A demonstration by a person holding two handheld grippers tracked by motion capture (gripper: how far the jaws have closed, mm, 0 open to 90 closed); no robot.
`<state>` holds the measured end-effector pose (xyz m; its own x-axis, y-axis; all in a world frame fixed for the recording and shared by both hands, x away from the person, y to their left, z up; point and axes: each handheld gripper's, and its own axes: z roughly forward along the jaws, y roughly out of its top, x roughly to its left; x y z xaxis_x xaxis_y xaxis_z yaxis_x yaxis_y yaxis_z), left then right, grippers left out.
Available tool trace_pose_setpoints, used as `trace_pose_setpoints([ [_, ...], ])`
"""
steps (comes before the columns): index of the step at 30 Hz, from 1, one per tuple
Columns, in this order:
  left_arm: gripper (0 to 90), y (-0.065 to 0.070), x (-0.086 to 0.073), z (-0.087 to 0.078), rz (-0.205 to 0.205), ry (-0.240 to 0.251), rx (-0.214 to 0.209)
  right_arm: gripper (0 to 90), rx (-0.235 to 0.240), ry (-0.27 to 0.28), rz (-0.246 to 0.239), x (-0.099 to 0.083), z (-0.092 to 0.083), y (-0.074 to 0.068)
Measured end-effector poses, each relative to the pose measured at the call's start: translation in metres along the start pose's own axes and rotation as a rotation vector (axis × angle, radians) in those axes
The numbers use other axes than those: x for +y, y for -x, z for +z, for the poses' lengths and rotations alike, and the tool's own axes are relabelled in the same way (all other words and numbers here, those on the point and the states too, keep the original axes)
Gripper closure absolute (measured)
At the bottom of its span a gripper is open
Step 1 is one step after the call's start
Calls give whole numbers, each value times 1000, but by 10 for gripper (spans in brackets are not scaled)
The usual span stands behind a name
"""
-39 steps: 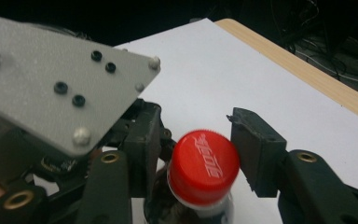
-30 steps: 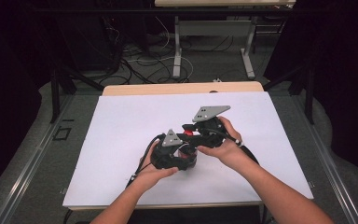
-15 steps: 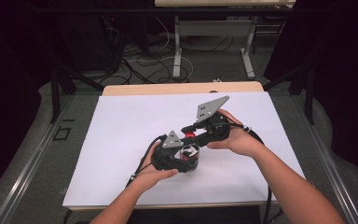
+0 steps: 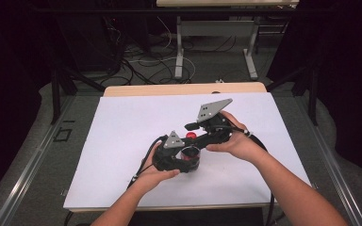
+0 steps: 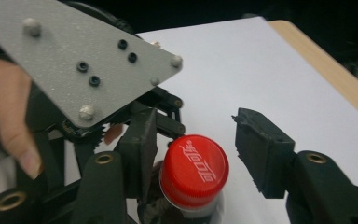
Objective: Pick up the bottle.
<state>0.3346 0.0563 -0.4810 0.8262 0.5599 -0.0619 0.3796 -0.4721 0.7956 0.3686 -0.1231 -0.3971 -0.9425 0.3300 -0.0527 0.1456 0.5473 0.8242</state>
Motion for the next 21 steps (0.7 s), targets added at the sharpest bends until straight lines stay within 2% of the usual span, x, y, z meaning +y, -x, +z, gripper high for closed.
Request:
trace_pose_setpoints([
  [2,302,-2,0,-1,-2,2,9,456,-59,-1,47,0,0,-7],
  [3,302,-3,0,-1,-14,13,27,456,-78,-9,54,1,-1,-10],
  [6,302,-5,1,-4,-16,-9,18,457,-131,19,81,-1,-1,-18],
  [7,302,-5,1,-4,-16,-9,18,457,-131,19,81,-1,-1,-18],
  [8,302,-4,1,-3,-28,3,25,471,-170,20,77,-2,-1,-22],
  [10,302,-3,1,-2,-31,16,39,472,-179,29,89,-4,1,-25],
  [15,303,-2,1,-2,-27,6,38,477,-191,41,89,-4,5,-29],
  [21,303,1,1,-1,-29,5,21,492,-175,49,80,-3,9,-28],
])
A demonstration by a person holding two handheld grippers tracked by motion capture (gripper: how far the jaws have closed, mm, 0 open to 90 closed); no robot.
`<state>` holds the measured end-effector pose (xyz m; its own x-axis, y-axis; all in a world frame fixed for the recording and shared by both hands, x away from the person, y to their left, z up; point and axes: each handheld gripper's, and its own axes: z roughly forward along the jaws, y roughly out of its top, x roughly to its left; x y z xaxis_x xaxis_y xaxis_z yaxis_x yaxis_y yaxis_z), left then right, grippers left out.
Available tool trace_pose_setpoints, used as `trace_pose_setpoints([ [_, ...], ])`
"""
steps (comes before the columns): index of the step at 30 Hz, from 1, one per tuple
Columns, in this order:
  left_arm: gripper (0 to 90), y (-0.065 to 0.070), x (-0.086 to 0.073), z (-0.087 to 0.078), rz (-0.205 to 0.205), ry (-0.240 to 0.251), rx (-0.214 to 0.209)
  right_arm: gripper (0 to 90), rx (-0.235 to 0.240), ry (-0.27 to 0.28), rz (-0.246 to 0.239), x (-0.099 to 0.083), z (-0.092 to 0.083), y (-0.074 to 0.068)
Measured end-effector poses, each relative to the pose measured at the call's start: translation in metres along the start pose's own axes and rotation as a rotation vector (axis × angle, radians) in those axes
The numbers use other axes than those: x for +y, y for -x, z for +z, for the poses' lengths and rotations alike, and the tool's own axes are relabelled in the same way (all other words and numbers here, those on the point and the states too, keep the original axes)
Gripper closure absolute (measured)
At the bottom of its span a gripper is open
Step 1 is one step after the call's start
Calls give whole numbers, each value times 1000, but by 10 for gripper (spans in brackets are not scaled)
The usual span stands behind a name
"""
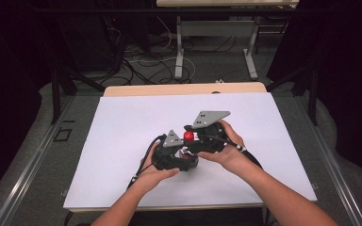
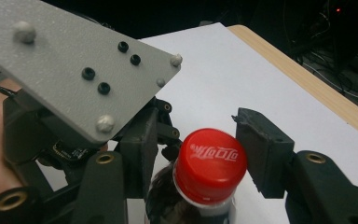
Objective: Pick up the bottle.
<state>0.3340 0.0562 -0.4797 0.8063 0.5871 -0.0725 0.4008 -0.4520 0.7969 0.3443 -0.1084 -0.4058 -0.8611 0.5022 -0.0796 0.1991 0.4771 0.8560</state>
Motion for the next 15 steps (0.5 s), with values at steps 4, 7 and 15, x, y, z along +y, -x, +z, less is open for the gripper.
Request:
trace_pose_setpoints([
  [4,302,-1,1,0,36,-10,5,586,41,-2,-14,1,2,9],
  [7,303,1,0,1,20,2,-2,610,85,-15,-5,2,1,16],
  [15,303,2,1,1,31,4,-19,614,215,-63,-46,6,0,29],
])
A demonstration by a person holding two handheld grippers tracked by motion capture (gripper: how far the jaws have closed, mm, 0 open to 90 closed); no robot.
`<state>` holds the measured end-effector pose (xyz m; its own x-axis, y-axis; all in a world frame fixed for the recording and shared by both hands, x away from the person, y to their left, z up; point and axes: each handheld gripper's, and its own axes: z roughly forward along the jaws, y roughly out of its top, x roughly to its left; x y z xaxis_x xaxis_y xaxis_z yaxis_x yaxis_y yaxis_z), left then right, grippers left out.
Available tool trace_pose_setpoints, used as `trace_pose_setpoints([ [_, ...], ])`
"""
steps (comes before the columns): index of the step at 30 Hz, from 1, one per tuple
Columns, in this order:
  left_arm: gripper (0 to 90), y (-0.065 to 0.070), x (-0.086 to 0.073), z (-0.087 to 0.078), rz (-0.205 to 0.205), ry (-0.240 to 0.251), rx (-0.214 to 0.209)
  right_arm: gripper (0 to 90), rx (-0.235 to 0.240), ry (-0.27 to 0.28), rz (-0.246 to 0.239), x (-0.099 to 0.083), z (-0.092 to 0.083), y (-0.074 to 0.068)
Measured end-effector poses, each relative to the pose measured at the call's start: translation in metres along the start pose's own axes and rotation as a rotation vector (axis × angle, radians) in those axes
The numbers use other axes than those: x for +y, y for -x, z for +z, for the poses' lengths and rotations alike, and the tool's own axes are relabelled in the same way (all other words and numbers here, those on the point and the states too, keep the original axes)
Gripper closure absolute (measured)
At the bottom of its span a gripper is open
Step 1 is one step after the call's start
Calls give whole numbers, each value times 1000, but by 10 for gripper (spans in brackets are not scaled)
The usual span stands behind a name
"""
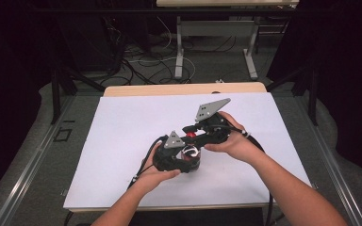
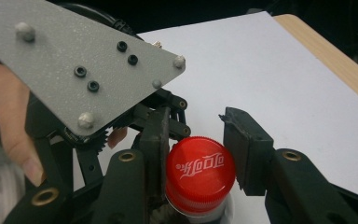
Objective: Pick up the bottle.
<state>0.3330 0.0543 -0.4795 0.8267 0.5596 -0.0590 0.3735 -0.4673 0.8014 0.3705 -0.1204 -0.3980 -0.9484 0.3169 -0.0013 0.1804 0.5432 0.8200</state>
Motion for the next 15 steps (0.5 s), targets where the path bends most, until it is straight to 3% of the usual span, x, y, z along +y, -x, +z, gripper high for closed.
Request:
trace_pose_setpoints([
  [4,303,0,1,-1,-4,-2,-7,613,36,-6,1,1,-2,3],
  [8,303,-1,0,-1,-2,-1,-1,605,10,-1,-13,1,-1,1],
  [9,303,-1,0,-1,-5,0,2,519,-6,19,4,1,1,-1],
  [12,303,-2,0,-1,-5,-1,11,509,-49,23,-5,1,1,-5],
  [15,303,-4,0,-3,-6,-1,18,493,-92,29,28,0,0,-10],
])
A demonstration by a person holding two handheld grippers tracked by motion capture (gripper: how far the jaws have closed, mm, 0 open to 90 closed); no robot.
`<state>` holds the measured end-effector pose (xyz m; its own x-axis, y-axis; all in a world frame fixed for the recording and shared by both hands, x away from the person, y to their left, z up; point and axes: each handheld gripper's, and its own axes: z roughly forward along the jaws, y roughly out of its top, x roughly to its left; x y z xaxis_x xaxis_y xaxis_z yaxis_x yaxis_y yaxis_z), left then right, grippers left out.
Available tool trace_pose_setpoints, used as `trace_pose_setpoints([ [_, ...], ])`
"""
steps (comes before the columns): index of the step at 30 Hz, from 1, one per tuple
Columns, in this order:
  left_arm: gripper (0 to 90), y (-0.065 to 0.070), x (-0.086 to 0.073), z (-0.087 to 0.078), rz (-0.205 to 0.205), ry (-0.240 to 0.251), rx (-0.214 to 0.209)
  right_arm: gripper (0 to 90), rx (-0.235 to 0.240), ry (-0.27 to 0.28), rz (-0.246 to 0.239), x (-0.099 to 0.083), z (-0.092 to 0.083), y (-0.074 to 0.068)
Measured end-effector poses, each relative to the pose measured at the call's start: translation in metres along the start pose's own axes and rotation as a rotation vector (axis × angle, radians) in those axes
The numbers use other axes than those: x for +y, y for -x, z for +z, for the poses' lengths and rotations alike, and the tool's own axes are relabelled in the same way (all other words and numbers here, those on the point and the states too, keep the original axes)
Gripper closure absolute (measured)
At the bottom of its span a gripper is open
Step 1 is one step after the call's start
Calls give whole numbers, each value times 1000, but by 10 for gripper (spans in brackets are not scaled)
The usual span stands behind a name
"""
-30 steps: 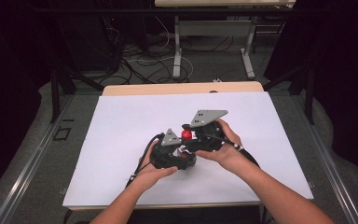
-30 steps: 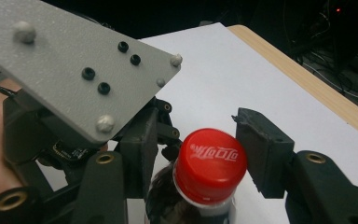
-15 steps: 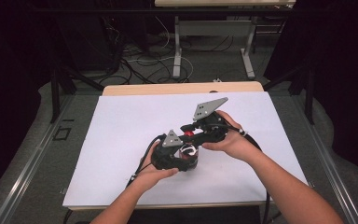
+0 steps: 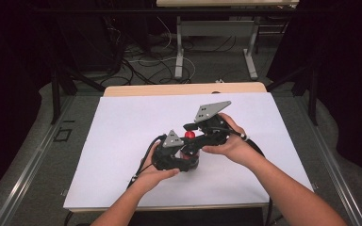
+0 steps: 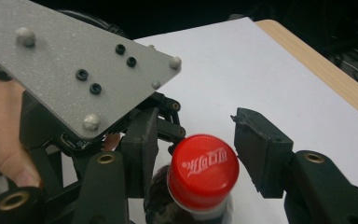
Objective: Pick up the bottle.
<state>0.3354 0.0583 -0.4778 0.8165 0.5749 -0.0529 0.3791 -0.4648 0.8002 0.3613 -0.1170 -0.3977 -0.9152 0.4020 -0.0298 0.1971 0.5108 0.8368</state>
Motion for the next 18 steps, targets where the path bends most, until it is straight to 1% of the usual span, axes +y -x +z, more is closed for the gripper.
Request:
trace_pose_setpoints([
  [1,302,-1,0,0,-6,2,-3,492,-17,-2,14,-1,-1,-2],
  [2,303,-2,0,-1,-1,-6,1,492,-32,3,21,-2,-1,-3],
  [3,302,-2,0,-1,-1,-6,1,492,-32,3,21,-2,-1,-3],
  [4,302,-1,0,-1,-21,4,4,492,-65,4,44,-4,-2,-7],
  [6,303,-2,0,-2,-18,-4,6,492,-66,-4,52,-5,-3,-7],
  [7,302,-3,0,-2,-23,-4,10,489,-82,12,82,-7,-2,-9],
  [8,302,-3,0,-1,-23,-4,13,486,-88,27,90,-8,-2,-10],
  [9,302,-3,0,-1,-27,-9,15,487,-94,29,101,-8,-3,-10],
  [12,302,-3,-1,-1,-35,-13,13,492,-108,37,99,-9,-3,-11],
  [14,302,-3,-1,-1,-35,-15,13,500,-98,41,101,-9,-2,-12],
  [15,302,-3,-1,-1,-34,-15,15,512,-114,40,96,-8,0,-14],
  [16,302,-2,-1,-1,-37,-14,15,520,-122,34,92,-8,0,-16],
  [18,302,-2,-1,-1,-34,-14,19,538,-135,41,91,-7,1,-17],
])
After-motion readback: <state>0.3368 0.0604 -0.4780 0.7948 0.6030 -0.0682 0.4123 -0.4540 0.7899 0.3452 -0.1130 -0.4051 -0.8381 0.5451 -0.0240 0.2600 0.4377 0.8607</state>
